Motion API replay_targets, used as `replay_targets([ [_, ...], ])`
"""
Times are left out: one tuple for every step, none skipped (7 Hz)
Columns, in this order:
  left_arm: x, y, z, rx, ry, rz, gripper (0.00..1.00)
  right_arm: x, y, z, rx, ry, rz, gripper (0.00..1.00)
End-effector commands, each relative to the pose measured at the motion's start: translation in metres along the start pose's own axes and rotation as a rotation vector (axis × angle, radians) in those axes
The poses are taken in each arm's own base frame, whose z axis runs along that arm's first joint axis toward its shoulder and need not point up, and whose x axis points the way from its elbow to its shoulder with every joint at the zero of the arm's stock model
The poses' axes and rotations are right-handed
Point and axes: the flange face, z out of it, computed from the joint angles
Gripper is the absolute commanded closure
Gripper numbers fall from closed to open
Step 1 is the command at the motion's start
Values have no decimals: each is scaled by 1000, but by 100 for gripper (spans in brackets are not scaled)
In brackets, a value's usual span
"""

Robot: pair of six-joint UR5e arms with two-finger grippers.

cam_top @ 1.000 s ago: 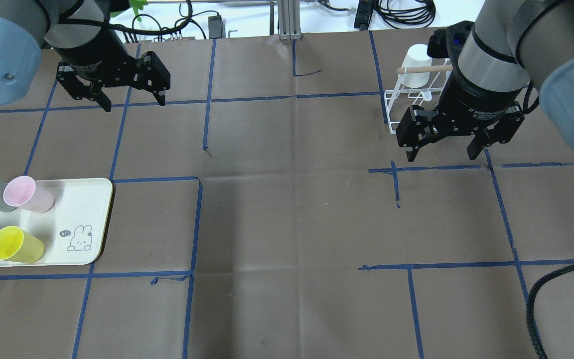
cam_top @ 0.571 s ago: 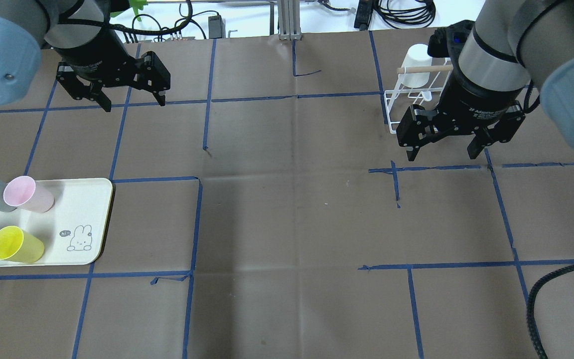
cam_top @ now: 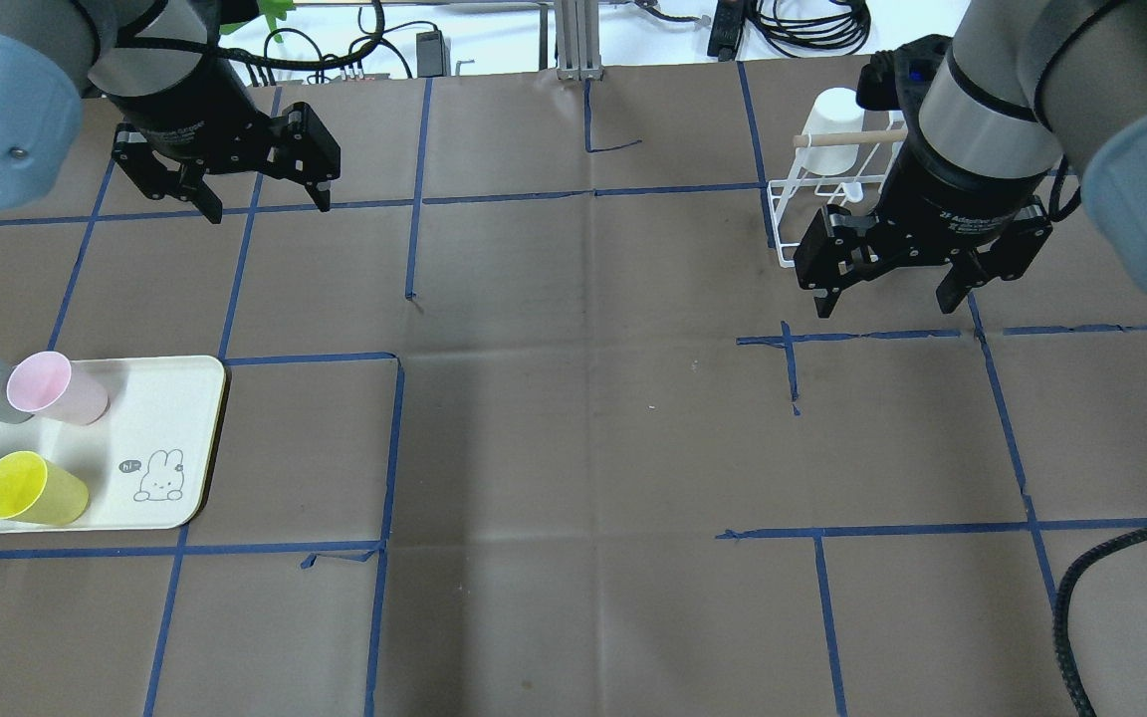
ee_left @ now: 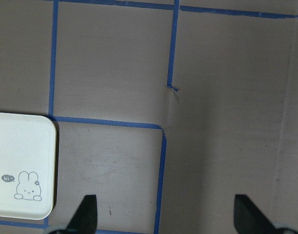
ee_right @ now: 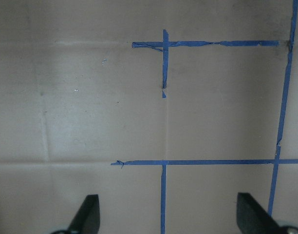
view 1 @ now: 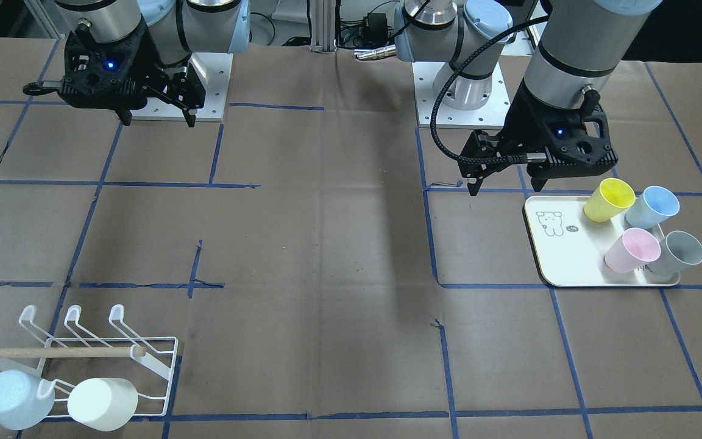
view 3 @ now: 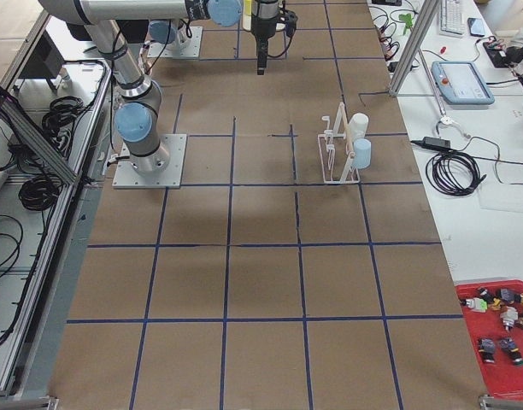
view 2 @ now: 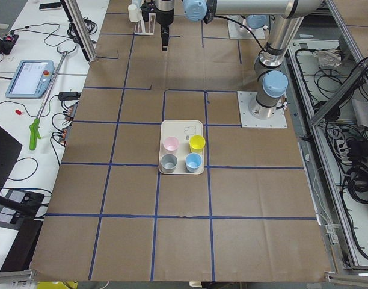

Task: Transfer IKEA cup to right arm and place on rack

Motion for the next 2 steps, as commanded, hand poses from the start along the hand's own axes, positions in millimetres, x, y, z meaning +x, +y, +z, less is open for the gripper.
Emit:
replay_targets([
  [0,0,-1,3,0,0,1,0,0,0,0,0,0,0],
  [0,0,-1,1,0,0,1,0,0,-1,2,-1,0,0],
])
